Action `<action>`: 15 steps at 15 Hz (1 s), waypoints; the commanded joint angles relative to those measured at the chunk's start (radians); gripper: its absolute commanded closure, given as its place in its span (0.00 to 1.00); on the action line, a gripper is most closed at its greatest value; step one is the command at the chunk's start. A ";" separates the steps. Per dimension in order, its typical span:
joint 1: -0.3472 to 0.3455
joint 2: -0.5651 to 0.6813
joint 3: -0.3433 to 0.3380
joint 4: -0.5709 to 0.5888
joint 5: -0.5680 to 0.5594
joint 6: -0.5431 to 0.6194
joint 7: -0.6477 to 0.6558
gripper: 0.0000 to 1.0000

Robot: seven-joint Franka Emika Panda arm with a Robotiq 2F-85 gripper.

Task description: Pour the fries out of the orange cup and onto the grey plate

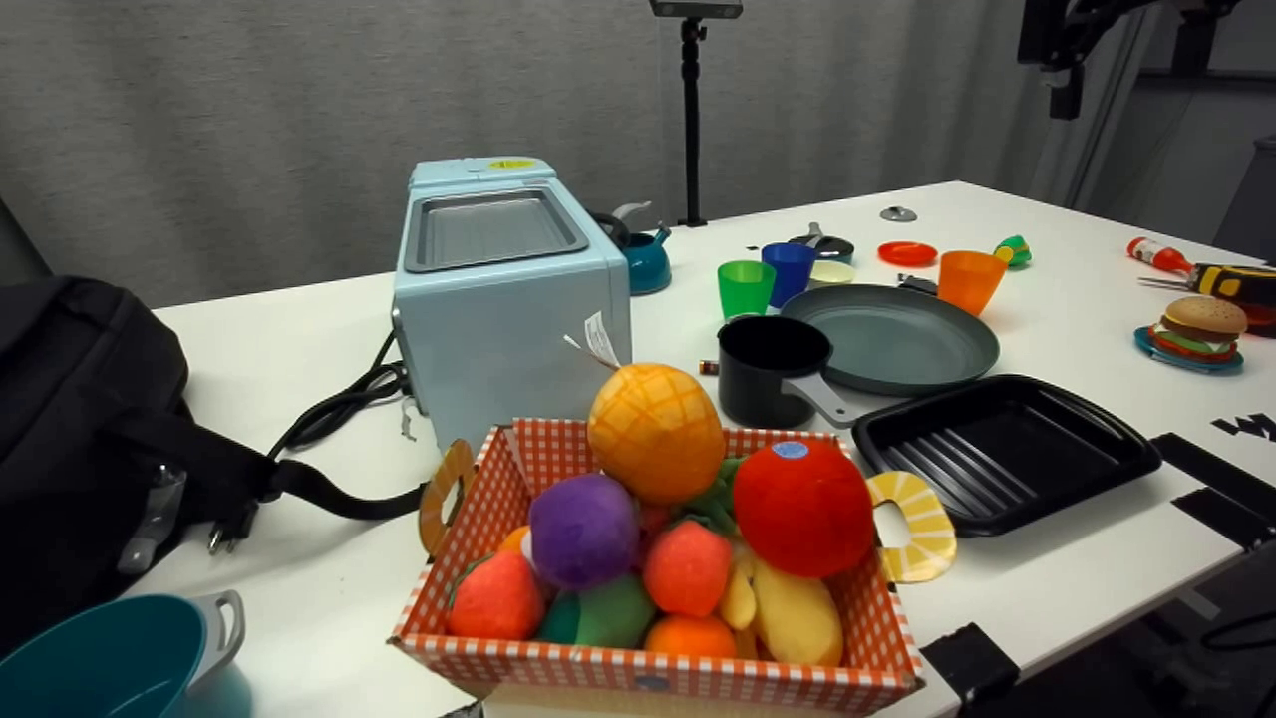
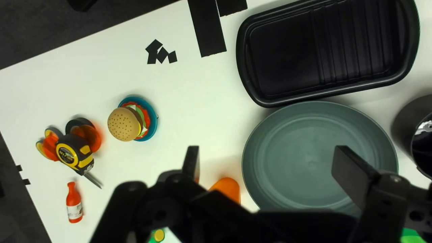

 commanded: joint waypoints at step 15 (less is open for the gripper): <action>0.011 0.324 -0.051 0.286 -0.004 0.015 0.076 0.00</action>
